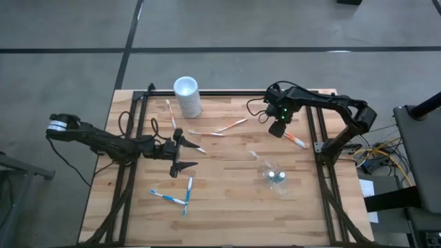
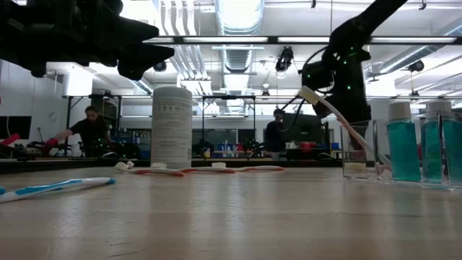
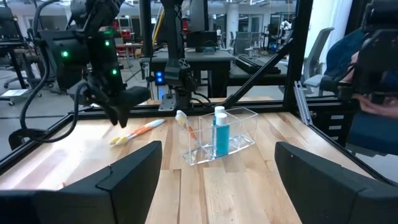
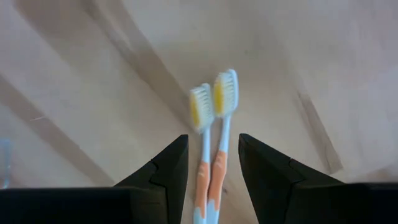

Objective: Pick & Place toothbrushing station
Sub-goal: Put the orange toothbrush into the top section of the transparent organizer

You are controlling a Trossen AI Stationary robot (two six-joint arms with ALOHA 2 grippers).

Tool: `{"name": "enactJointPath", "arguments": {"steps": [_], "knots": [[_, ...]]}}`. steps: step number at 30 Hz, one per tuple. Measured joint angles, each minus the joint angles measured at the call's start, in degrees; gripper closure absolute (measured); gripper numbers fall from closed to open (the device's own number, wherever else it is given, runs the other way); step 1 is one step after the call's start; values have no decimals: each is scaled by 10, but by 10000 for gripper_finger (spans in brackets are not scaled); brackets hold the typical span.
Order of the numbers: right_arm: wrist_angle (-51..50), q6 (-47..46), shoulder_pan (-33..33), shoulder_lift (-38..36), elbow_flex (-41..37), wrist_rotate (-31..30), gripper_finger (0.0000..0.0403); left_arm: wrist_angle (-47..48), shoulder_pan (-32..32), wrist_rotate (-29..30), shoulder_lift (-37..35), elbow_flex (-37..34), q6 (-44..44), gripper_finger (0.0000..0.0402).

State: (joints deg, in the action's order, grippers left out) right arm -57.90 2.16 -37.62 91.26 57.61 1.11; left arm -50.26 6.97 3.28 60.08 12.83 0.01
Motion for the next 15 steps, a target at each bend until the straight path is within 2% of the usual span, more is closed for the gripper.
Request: {"name": "enactJointPath", "arguments": {"steps": [15], "knots": [[50,11,-41,0,-53,-1,266,0,0,0,0,0,0,83]]}}
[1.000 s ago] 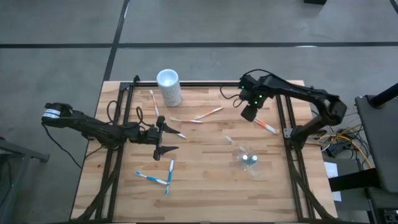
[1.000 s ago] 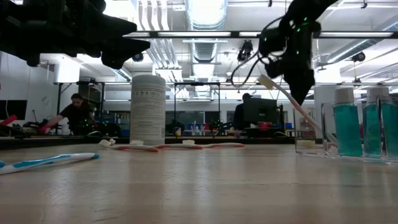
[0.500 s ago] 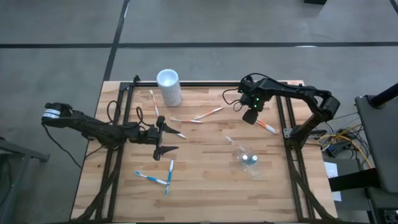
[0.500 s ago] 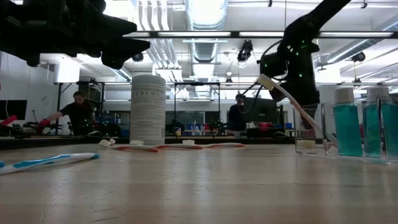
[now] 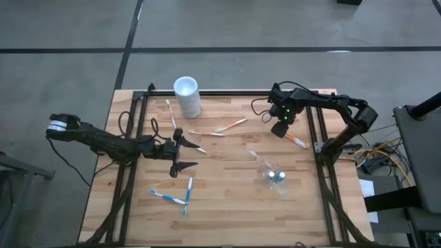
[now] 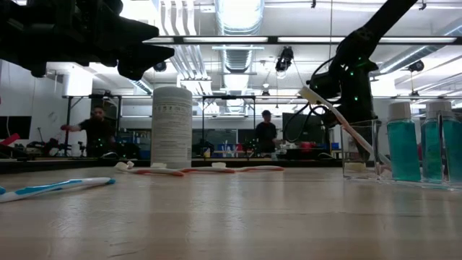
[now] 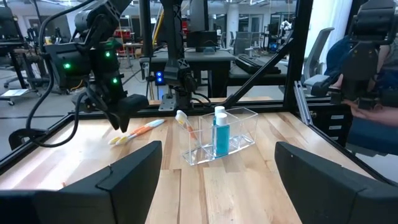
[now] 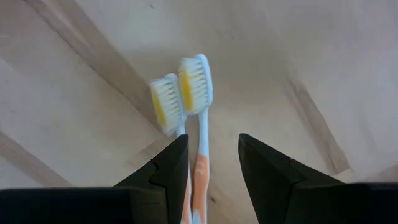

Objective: Pick & Place toothbrushing station
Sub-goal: Put the orange toothbrush into the top section of the transparent organizer

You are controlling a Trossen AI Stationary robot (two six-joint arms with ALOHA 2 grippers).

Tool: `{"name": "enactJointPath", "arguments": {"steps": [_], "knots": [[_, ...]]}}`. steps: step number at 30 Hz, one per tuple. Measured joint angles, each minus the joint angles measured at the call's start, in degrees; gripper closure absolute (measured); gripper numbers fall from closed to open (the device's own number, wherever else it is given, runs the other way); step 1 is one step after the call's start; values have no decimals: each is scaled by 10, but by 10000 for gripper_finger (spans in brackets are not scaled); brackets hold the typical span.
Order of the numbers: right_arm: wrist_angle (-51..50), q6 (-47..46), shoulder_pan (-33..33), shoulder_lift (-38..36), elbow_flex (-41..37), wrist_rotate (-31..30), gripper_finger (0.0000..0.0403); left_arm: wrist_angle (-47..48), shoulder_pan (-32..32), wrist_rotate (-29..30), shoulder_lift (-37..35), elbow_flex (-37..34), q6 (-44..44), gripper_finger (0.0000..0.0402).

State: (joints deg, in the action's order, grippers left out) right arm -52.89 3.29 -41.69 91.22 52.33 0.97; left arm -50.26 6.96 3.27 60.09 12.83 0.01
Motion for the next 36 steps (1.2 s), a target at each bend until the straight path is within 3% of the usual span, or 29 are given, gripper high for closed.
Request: {"name": "enactJointPath", "arguments": {"steps": [23,36], "knots": [[119,5,0,-1,-39,4,266,0,0,0,0,0,0,83],[133,4,0,-1,-39,5,267,0,0,0,0,0,0,83]]}}
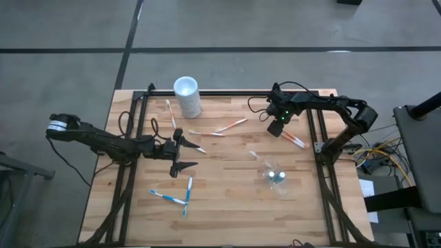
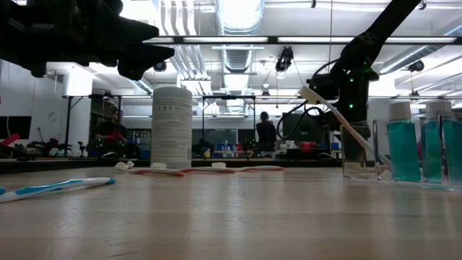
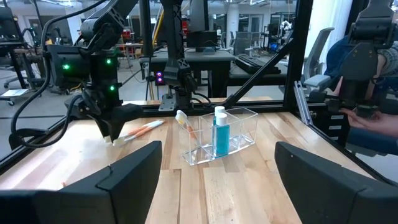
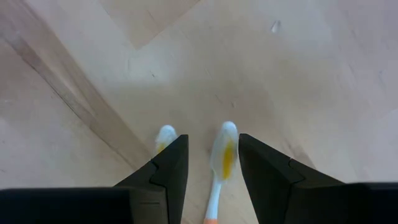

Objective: Pick & Place toothbrushing station
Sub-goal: Put the orange toothbrush into the top section of the transparent organizer

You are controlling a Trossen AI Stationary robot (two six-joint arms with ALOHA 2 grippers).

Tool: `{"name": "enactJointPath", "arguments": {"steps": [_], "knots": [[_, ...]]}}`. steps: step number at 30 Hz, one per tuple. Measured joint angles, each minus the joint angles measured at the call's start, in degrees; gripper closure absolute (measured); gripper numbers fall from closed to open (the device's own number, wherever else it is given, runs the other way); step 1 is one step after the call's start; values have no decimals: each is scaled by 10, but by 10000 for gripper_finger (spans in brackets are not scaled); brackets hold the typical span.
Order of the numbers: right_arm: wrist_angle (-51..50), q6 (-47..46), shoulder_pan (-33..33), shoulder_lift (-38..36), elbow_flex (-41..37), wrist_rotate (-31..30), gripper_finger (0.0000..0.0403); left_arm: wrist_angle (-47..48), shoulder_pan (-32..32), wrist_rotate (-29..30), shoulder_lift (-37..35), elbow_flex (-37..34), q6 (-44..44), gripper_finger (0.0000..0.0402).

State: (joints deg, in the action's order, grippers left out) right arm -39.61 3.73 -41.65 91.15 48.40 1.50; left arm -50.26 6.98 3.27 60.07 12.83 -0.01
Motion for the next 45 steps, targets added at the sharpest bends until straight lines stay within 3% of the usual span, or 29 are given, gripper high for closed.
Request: {"name": "enactJointPath", "arguments": {"steps": [7,23,45], "knots": [[0,4,0,0,-4,0,285,0,0,0,0,0,0,83],[1,1,0,0,-11,-1,369,0,0,0,0,0,0,83],[25,-27,0,-20,3,-17,377,0,0,0,0,0,0,83]]}}
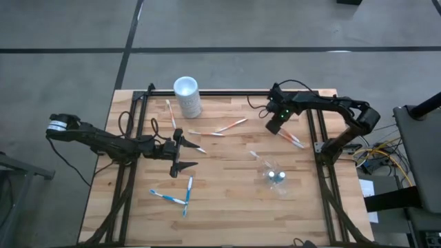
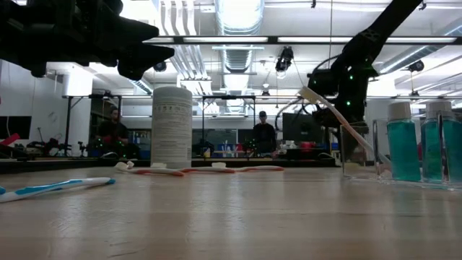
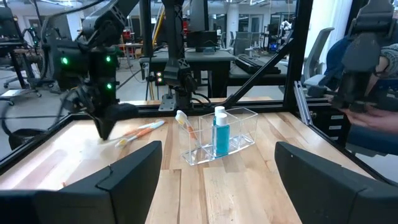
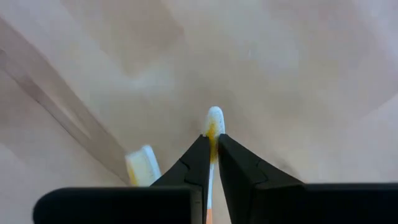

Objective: Pick & Place toothbrushing station
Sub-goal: Put the orange toothbrush into the top section of the transparent organizer

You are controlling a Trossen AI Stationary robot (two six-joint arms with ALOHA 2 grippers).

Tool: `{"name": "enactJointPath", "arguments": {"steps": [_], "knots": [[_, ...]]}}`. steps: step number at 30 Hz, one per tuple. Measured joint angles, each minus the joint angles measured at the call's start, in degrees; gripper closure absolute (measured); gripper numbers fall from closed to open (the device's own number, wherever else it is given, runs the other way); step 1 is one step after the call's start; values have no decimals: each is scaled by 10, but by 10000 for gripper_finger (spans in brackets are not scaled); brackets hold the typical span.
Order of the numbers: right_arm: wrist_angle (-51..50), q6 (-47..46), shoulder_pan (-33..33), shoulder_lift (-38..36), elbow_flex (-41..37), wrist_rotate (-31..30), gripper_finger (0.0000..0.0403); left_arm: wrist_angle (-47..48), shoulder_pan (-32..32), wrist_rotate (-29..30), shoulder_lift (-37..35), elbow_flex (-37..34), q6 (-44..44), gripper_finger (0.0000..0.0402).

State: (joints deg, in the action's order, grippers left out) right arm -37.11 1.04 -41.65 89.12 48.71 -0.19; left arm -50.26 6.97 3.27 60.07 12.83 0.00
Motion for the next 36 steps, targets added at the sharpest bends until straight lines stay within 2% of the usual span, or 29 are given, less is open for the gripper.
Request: {"name": "enactJointPath", "arguments": {"steps": [13,23,36], "knots": [[10,-28,0,-99,45,-15,377,0,0,0,0,0,0,83],[65,-46,0,-208,45,-15,376,0,0,0,0,0,0,83],[66,-57,15,-328,37,-13,376,0,0,0,0,0,0,83]]}}
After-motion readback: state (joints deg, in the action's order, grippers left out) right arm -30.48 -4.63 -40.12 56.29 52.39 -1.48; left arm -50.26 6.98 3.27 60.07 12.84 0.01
